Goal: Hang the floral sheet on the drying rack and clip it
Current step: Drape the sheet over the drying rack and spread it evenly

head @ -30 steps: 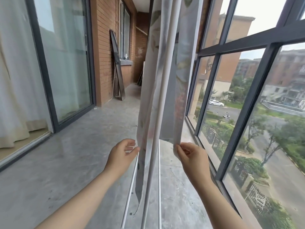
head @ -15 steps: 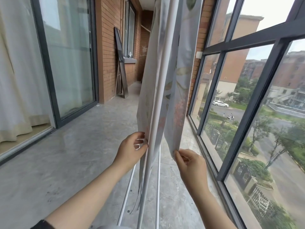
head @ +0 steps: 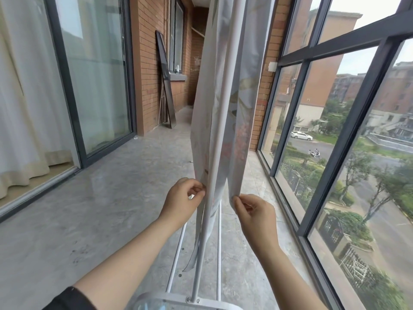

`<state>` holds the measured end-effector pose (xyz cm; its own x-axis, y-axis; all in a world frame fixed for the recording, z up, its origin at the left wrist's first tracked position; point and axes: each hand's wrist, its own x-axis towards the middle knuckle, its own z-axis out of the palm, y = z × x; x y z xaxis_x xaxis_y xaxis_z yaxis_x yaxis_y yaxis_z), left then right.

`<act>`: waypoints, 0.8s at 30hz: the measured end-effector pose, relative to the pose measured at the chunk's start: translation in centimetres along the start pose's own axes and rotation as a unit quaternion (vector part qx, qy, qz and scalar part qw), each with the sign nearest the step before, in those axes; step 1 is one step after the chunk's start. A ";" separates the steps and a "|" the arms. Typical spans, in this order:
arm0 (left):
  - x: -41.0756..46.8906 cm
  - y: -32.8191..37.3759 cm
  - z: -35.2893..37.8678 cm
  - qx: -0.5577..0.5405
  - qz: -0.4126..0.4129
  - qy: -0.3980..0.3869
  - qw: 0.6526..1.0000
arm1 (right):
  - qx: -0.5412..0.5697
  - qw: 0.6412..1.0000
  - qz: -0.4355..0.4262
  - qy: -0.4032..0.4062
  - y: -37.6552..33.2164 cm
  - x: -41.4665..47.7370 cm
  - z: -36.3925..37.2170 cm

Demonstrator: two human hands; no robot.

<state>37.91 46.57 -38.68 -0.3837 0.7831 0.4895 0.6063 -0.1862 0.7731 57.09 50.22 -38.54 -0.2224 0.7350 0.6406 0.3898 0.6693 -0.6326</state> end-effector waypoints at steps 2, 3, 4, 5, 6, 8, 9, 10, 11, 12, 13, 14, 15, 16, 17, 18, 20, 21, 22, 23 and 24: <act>-0.4 -0.2 -0.1 -0.041 -0.036 0.007 0.998 | 0.005 1.000 0.004 0.002 0.1 -0.5 0.2; -0.5 -0.3 -0.2 -0.061 -0.051 -0.004 0.997 | 0.009 1.000 0.006 0.003 0.2 -0.7 0.2; -0.3 -0.3 -0.3 -0.068 -0.059 -0.017 0.996 | 0.011 1.000 0.008 0.003 0.3 -0.9 0.3; -0.1 -0.3 -0.4 -0.061 -0.059 -0.029 0.996 | 0.013 1.000 0.010 0.002 0.4 -1.0 0.4; 0.1 -0.3 -0.5 -0.047 -0.050 -0.032 0.997 | 0.013 1.000 0.012 0.002 0.5 -1.2 0.4; 0.5 -0.2 -0.6 -0.027 -0.032 -0.012 0.999 | 0.010 1.000 0.013 0.001 0.6 -1.3 0.6; 0.6 -0.1 -0.6 -0.021 -0.026 -0.002 0.999 | 0.008 1.000 0.013 0.000 0.7 -1.3 0.7; 0.5 0.0 -0.7 -0.005 -0.019 0.006 1.000 | 0.006 1.000 0.013 0.000 0.8 -1.3 0.8; 0.5 -0.1 -0.7 0.016 -0.011 0.009 1.000 | 0.004 1.000 0.013 0.000 1.0 -1.3 0.9; 0.3 -0.4 -0.6 0.034 -0.005 0.011 0.999 | 0.001 1.000 0.013 0.001 1.2 -1.3 1.1; 0.1 -0.8 -0.6 0.046 -0.006 0.012 0.999 | -0.002 1.000 0.013 0.002 1.4 -1.3 1.2; -0.2 -1.2 -0.6 0.054 -0.011 0.012 0.998 | -0.006 1.000 0.015 0.002 1.6 -1.3 1.4; -0.6 -1.6 -0.6 0.056 -0.016 0.011 0.998 | -0.014 1.000 0.016 0.004 1.9 -1.4 1.5; -1.2 -2.1 -0.6 0.054 -0.021 0.010 0.998 | -0.024 1.000 0.018 0.005 2.3 -1.6 1.7; -1.9 -2.5 -0.7 0.050 -0.025 0.013 0.998 | -0.034 0.999 0.020 0.005 2.7 -1.9 1.8; -2.6 -2.9 -0.7 0.043 -0.029 0.019 0.998 | -0.040 0.999 0.024 0.004 3.1 -2.4 1.9; -4.2 -3.7 -0.9 0.030 -0.030 0.030 0.999 | -0.043 0.999 0.031 0.003 4.1 -3.7 2.3; -4.9 -4.0 -1.1 0.027 -0.030 0.031 0.999 | -0.045 0.998 0.032 0.002 4.5 -4.6 2.5; -5.5 -4.2 -1.2 0.030 -0.029 0.030 0.999 | -0.047 0.998 0.036 -0.001 4.9 -5.6 2.8; -5.9 -4.5 -1.3 0.035 -0.028 0.028 0.999 | -0.048 0.998 0.044 -0.006 5.3 -6.7 3.1; -6.3 -4.8 -1.4 0.039 -0.027 0.027 0.999 | -0.047 0.997 0.055 -0.011 5.6 -7.6 3.4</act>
<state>36.45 41.76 -44.93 -0.4526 0.7577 0.4701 0.6353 -0.0960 0.7663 57.89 48.78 -48.43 -0.1924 0.8065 0.5590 0.4945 0.5717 -0.6547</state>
